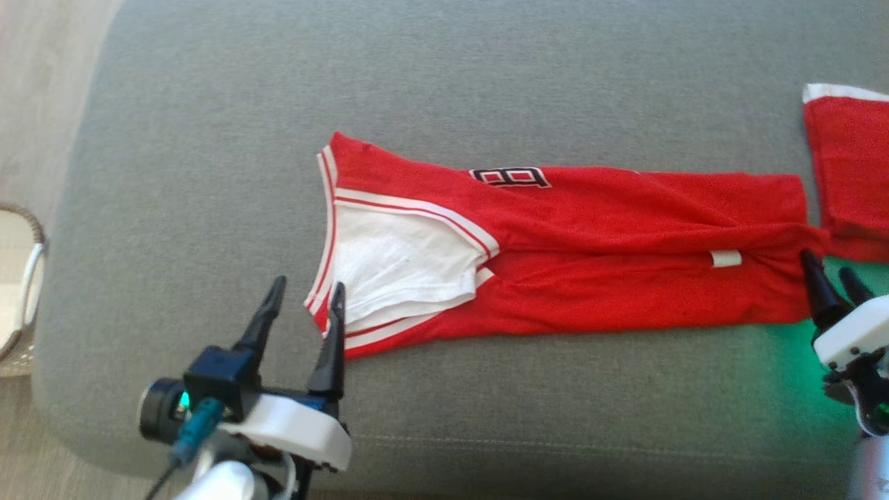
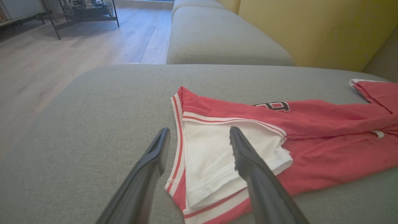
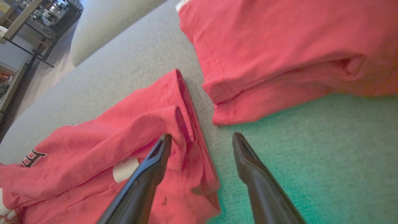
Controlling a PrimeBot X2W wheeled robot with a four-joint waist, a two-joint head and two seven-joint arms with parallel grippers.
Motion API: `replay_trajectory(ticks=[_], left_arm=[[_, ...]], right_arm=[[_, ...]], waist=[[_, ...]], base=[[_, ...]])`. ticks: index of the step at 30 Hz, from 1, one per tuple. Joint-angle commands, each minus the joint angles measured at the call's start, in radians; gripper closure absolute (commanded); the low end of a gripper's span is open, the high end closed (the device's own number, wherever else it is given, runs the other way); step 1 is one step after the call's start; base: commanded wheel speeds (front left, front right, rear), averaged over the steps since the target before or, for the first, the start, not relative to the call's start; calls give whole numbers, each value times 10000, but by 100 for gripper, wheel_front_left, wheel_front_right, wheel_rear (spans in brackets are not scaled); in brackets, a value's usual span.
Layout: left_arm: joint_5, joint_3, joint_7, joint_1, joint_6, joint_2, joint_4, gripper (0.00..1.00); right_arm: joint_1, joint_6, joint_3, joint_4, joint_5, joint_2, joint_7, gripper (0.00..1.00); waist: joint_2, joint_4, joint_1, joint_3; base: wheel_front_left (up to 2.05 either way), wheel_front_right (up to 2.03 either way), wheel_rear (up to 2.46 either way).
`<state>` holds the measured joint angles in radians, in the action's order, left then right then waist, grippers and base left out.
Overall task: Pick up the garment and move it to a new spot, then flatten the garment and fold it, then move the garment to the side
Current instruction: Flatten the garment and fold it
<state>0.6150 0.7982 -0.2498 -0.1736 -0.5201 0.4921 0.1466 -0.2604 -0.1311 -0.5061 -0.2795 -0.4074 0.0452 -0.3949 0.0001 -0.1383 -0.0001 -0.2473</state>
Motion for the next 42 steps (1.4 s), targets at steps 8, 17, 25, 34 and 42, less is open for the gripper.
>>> replay_trajectory(ticks=[8, 17, 25, 34, 42], left_arm=[[-1053, -1157, -119, 471, 811, -787, 136, 0], [-1560, -1960, -119, 897, 1527, -1415, -124, 0], [-1872, -2548, -120, 1187, 1959, -1762, -285, 0], [-2281, -2891, -120, 1315, 2358, -1935, -414, 0], [-2467, -3041, -120, 1342, 2572, -2069, -518, 0]], right_arm=[[-1064, 4, -254, -1310, 648, 53, 405, 0], [-1644, 4, -1040, -2805, 1863, 52, -294, 74], [-1350, 4, -115, -2185, 1162, 51, -544, 100], [-1109, 4, 399, 544, 874, 51, -831, 100], [-1314, 4, -254, 2996, 1481, 63, -2149, 100]], waist=[[-1, -537, 1, 236], [-1, -831, 1, 219], [-1, -615, 1, 340], [-1, -73, 1, 516], [-1, 128, 1, 639]], base=[[0, 0, 0], [0, 0, 0], [0, 0, 0], [0, 0, 0], [0, 0, 0]])
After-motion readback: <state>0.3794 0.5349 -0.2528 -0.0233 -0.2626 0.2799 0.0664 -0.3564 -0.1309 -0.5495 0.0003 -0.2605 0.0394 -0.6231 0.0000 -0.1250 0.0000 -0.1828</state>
